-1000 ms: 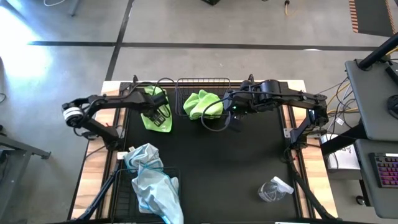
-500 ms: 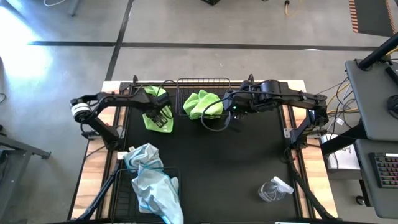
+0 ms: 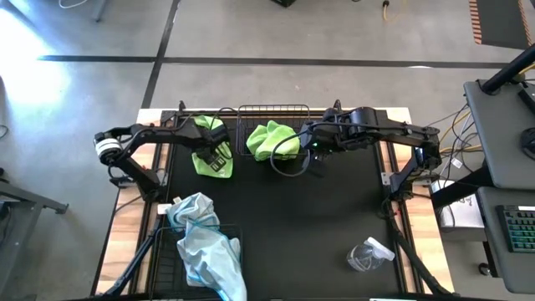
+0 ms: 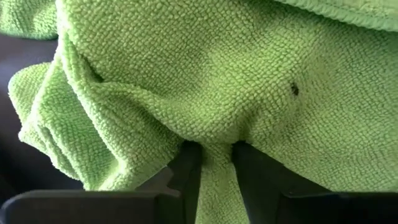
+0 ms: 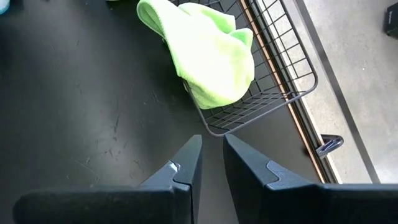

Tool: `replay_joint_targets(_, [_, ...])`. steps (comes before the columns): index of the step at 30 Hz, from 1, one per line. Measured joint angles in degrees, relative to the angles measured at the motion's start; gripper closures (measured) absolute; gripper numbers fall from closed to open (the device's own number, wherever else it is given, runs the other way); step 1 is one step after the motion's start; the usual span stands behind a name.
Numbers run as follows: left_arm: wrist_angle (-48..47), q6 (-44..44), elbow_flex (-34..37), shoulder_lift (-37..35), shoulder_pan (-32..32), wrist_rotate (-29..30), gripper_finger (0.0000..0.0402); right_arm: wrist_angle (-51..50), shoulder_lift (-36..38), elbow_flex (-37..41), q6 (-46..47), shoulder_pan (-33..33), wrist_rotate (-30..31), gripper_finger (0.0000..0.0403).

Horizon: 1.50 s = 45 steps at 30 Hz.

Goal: Sort microfiber towel by color & place in baskets
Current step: Put the green microfiber towel into the top black wire basket

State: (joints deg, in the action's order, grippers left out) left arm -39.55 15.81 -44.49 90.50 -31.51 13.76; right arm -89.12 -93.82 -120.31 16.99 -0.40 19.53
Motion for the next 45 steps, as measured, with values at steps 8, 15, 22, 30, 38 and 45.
replay_joint_targets(8, [0.1, 1.3, 0.0, 0.0, 0.0, -1.1, 0.0387, 0.2, 0.0, 0.0, -0.3, 0.0, 0.0, 0.0344])
replay_joint_targets(15, [0.0, 1.9, 0.1, -0.4, 0.0, -2.4, 0.0397, 0.4, 0.0, 0.0, -0.5, 0.0, 0.0, 0.0344])
replay_joint_targets(22, [-0.3, 2.4, 0.4, -6.3, 0.2, -15.9, 0.0397, 1.1, 0.0, 0.0, -1.5, 0.0, 0.0, 0.0344])
replay_joint_targets(30, [0.1, 5.2, 0.4, -17.4, 0.4, -22.5, 0.0397, 1.2, 0.0, 0.0, -1.6, 0.0, 0.0, 0.0344])
replay_joint_targets(38, [6.6, 10.3, 0.3, -27.1, 0.5, -26.8, 0.0397, 1.2, 0.0, 0.0, -2.2, 0.0, 0.0, 0.0344])
replay_joint_targets(45, [23.7, 15.2, 0.3, -30.8, 0.6, -31.5, 0.0397, 1.3, 0.0, 0.0, -2.2, 0.0, 0.0, 0.0344])
